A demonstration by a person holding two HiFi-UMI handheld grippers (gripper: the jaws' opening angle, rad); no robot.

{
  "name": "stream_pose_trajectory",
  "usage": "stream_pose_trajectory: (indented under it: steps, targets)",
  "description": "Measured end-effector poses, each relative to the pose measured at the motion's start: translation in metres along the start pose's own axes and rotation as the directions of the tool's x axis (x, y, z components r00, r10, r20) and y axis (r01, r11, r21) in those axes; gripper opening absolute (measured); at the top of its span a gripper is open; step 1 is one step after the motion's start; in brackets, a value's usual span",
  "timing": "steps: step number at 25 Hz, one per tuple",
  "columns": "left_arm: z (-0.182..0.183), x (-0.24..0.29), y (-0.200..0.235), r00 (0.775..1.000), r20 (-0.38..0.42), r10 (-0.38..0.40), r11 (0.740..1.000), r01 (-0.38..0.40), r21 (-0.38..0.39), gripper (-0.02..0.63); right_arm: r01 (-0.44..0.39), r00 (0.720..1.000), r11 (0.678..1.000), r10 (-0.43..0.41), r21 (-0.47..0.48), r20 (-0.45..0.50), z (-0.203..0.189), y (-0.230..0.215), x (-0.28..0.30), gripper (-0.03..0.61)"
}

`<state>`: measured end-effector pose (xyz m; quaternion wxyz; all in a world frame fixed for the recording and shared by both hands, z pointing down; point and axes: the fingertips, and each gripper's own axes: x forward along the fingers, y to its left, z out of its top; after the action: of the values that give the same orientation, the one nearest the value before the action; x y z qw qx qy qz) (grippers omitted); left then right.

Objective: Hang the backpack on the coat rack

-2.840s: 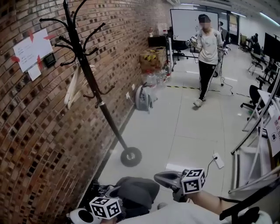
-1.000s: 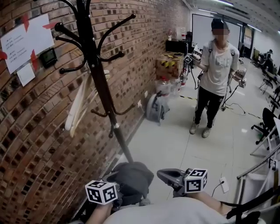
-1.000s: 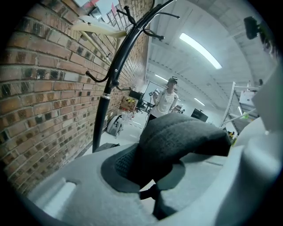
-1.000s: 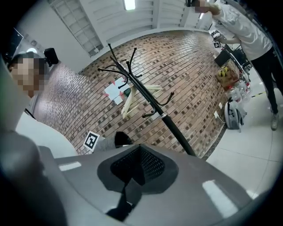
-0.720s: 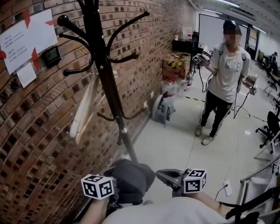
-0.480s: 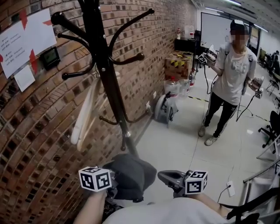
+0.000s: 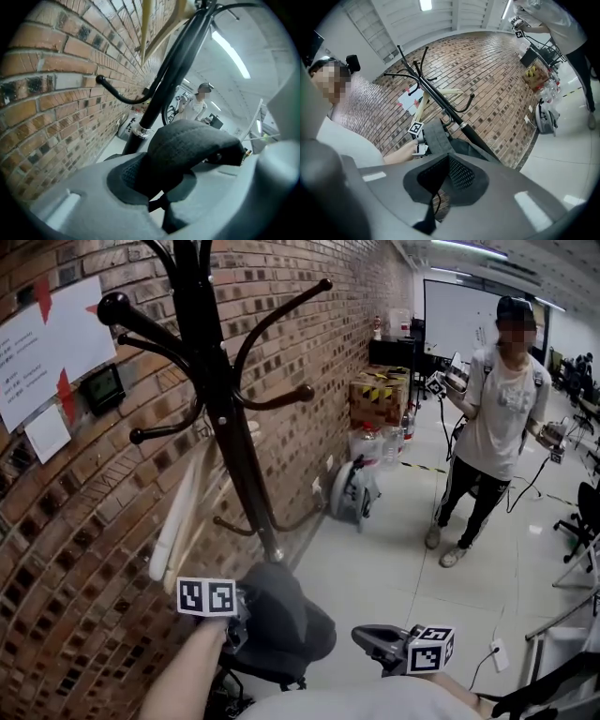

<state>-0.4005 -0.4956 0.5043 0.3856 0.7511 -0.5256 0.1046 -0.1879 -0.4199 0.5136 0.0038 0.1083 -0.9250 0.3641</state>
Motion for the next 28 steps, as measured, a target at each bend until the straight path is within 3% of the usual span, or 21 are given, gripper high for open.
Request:
stream_pose_trajectory:
  steps: [5,12,17,23,24,27,28]
  targets:
    - [-0.015,0.032,0.025,0.997,-0.075,0.018,0.998,-0.023,-0.063,0.028,0.037,0.999,0.999,-0.037,0.017,0.005,-0.003,-0.007,-0.009,0.000]
    - [-0.068,0.059,0.046,0.986,-0.147,0.078,0.994,-0.088,-0.066,0.029,0.049,0.999,0.998,-0.049,0.030,0.005,-0.005,-0.009,-0.023,0.000]
    - [-0.075,0.066,0.052,0.987,-0.089,0.134,0.991,-0.136,-0.011,0.029,0.056,0.998,0.998,-0.056,0.034,-0.007,-0.008,-0.009,-0.035,0.000]
    - [-0.081,0.070,0.056,0.989,-0.042,0.140,0.989,-0.138,0.048,0.036,0.045,0.998,0.999,-0.044,0.018,-0.037,-0.017,0.000,-0.043,0.000]
    - [-0.082,0.070,0.057,0.990,-0.042,0.135,0.990,-0.133,0.048,0.053,0.047,0.998,0.999,-0.046,0.014,-0.043,-0.019,0.003,-0.047,0.000]
    - [-0.087,0.071,0.055,0.994,-0.018,0.108,0.994,-0.108,0.001,0.270,0.063,0.997,0.998,-0.062,0.005,-0.051,-0.023,0.012,-0.067,0.000]
    - [-0.087,0.068,0.053,0.995,0.003,0.104,0.995,-0.104,-0.004,0.278,0.069,0.996,0.998,-0.069,0.000,-0.049,-0.023,0.014,-0.075,0.000]
